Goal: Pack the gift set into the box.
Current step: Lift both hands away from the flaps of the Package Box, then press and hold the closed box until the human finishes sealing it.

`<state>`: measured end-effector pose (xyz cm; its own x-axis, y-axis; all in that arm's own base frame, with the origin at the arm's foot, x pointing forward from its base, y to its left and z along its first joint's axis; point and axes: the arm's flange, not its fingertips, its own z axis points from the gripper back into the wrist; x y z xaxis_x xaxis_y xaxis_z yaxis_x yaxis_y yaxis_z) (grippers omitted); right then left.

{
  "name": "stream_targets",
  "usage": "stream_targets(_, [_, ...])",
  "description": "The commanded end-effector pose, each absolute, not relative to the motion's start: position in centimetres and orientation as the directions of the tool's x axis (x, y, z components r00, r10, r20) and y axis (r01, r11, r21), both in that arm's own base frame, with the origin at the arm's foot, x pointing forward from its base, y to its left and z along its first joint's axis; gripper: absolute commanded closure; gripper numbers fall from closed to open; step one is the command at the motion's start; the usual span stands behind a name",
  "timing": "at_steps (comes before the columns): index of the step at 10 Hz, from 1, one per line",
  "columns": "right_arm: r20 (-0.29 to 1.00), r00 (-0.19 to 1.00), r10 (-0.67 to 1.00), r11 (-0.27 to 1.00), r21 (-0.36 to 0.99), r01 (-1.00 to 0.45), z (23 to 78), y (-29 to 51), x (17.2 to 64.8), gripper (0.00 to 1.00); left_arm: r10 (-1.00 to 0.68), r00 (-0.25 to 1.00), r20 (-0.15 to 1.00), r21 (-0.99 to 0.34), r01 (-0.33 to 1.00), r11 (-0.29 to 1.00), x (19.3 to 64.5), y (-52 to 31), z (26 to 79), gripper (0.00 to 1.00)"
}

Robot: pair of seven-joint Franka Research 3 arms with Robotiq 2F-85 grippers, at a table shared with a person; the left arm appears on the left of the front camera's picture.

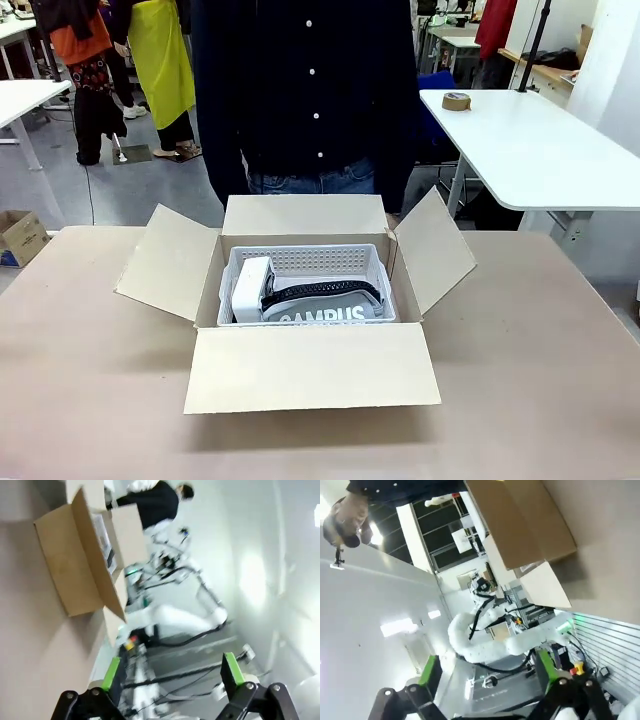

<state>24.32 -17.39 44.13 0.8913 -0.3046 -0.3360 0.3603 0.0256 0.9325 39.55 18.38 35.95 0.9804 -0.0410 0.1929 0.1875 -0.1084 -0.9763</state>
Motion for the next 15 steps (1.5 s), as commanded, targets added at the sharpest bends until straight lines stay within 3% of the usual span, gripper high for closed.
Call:
stream_targets(1, [-0.226,0.942,-0.247,0.168,0.948,0.272,49.28,-14.86,24.91,0.0,-0.123,0.95,0.286,-0.958,0.286,-0.016,38.89,18.64,40.18,0.0])
stream_targets(15, [-0.226,0.942,-0.247,0.168,0.948,0.272,49.28,-14.86,24.91,0.0,-0.123,0.95,0.286,-0.958,0.286,-0.016,38.89,18.64,40.18,0.0])
